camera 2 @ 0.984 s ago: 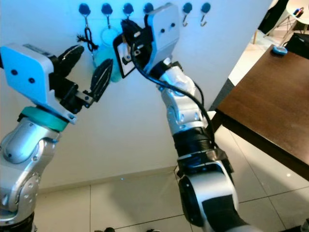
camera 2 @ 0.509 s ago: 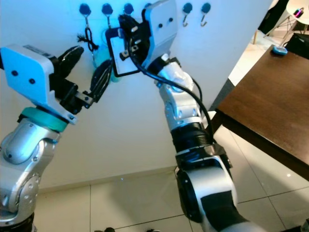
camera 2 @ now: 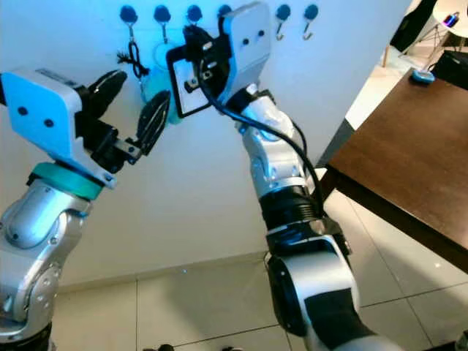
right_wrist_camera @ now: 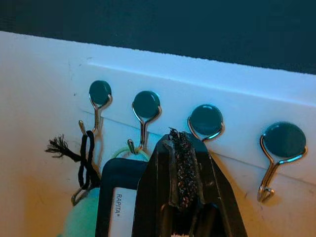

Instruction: Hang keys on a hook

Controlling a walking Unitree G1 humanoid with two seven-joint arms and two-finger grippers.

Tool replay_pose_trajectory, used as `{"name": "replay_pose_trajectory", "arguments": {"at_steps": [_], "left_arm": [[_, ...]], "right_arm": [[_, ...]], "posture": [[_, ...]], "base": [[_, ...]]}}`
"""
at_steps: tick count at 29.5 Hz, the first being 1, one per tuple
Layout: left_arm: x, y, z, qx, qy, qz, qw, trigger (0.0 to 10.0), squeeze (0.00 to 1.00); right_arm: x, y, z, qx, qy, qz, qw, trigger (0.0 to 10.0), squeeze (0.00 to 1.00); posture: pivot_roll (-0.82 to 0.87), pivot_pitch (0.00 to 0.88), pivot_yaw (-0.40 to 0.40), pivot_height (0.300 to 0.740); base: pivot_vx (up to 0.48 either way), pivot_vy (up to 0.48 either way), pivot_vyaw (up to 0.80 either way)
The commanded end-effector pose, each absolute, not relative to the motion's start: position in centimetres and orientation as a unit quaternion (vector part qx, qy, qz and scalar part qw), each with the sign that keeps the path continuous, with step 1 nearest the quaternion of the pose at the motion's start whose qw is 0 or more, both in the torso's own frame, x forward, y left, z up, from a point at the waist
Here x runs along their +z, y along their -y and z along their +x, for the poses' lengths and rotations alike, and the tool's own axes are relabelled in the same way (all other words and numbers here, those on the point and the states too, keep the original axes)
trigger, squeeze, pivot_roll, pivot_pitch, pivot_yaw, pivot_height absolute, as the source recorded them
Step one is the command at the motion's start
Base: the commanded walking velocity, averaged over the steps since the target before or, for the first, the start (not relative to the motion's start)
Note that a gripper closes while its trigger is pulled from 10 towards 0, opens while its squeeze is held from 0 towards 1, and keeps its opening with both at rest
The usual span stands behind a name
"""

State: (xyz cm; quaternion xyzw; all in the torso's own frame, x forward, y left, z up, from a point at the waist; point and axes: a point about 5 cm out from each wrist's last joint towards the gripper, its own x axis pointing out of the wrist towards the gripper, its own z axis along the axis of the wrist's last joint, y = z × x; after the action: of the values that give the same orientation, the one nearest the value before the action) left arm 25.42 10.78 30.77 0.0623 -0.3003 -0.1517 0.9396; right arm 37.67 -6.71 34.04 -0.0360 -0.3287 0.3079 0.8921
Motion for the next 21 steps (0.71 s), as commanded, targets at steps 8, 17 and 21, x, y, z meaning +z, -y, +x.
{"name": "replay_pose_trajectory", "arguments": {"at_steps": [8,17,21], "left_arm": [[30.7,-10.6,25.2,-0.155,0.299,0.062,0.94,10.0,0.0],[30.6,-10.6,25.2,-0.155,0.298,0.062,0.94,10.0,0.0],[30.7,-10.6,25.2,-0.156,0.298,0.062,0.94,10.0,0.0]], "right_arm": [[33.5,7.2,37.4,0.304,0.328,-0.043,0.894,10.0,0.0],[33.5,7.6,37.1,0.296,0.333,-0.046,0.894,10.0,0.0],[33.4,7.7,37.1,0.295,0.332,-0.045,0.895,10.0,0.0]], "posture": [[-0.03,0.091,0.032,0.74],[-0.02,0.094,0.035,0.74],[-0.03,0.094,0.036,0.74]], "base": [[0.0,0.0,0.0],[0.0,0.0,0.0],[0.0,0.0,0.0]]}}
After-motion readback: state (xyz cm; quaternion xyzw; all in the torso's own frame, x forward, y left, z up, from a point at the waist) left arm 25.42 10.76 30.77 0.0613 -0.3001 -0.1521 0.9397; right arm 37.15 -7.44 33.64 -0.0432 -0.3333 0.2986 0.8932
